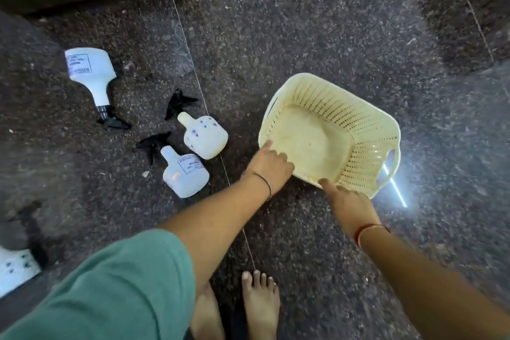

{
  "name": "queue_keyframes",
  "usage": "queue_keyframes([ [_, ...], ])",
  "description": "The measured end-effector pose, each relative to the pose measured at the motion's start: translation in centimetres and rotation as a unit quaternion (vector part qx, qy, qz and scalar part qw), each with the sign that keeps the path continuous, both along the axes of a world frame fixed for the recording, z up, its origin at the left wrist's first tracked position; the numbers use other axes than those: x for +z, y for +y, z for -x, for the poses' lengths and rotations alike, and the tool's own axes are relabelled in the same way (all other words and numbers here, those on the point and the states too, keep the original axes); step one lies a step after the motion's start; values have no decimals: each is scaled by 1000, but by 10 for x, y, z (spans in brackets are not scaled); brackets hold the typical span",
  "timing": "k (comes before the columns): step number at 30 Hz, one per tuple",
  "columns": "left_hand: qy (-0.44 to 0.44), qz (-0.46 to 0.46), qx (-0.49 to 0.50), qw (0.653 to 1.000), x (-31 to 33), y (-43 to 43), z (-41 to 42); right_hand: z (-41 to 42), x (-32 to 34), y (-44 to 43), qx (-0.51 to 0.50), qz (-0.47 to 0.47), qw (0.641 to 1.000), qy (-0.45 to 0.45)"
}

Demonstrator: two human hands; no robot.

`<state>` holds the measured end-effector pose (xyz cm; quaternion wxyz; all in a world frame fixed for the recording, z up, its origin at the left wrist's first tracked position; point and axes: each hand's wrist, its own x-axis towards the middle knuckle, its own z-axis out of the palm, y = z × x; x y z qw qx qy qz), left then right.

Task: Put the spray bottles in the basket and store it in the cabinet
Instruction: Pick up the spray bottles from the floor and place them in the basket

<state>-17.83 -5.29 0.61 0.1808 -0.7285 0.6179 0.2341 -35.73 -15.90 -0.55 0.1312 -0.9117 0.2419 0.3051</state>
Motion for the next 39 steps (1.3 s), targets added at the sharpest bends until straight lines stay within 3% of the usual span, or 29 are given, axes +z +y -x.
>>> queue_keyframes([
  [4, 72, -10, 31, 997, 10, 36, 47, 35, 5, 21, 47, 3, 997, 64],
  [11, 158, -119, 52, 979, 19, 93, 83, 53, 10, 69, 110, -25, 985, 131],
  [19, 226, -208, 171, 936, 20, 162, 78, 18, 13, 127, 208, -67, 966, 140],
  [27, 223, -228, 295, 900, 20, 216, 61, -29, 7, 172, 312, -61, 941, 120],
  [33, 206, -225, 320, 897, 8, 258, 59, -62, 2, 199, 403, -61, 909, 88],
  [39, 210, -240, 314, 894, 7, 270, 51, -62, -1, 210, 407, -64, 907, 82],
])
